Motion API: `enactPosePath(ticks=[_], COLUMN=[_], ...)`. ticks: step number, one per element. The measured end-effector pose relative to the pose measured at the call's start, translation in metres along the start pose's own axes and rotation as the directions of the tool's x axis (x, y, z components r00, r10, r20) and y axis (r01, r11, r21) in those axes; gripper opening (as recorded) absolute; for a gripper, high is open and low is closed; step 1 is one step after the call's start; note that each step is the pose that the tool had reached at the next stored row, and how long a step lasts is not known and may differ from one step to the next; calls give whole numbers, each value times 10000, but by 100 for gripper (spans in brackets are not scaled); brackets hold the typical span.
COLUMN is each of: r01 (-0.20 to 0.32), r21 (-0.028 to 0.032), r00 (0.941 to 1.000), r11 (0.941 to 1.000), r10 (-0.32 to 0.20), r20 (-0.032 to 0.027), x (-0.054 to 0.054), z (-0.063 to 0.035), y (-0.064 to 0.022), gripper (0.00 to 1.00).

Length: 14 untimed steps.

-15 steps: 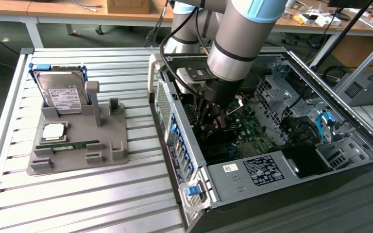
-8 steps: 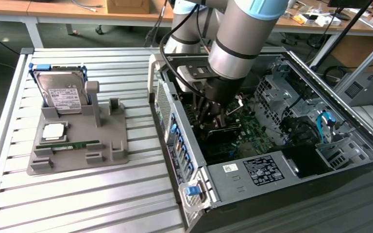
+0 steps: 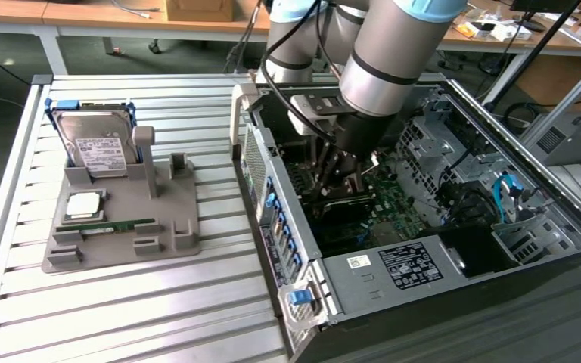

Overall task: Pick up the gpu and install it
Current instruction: 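Press down on the gpu until it lock into place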

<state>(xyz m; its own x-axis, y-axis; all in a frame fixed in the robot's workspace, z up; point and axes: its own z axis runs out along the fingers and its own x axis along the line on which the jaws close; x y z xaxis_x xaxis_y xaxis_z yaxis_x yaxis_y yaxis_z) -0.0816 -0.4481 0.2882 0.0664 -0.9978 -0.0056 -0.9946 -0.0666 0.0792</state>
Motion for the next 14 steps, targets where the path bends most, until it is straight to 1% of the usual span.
enactPosePath(ticks=[1,4,14], r01=[1,2,0], r21=[-46,-95,-149], r00=[10000,10000,10000], r11=[10000,10000,9999], r10=[-1,-1,0], r20=[14,18,6], x=[5,16,23], z=[-3,9,58], y=[-54,-74,-79], gripper=[13,13,13])
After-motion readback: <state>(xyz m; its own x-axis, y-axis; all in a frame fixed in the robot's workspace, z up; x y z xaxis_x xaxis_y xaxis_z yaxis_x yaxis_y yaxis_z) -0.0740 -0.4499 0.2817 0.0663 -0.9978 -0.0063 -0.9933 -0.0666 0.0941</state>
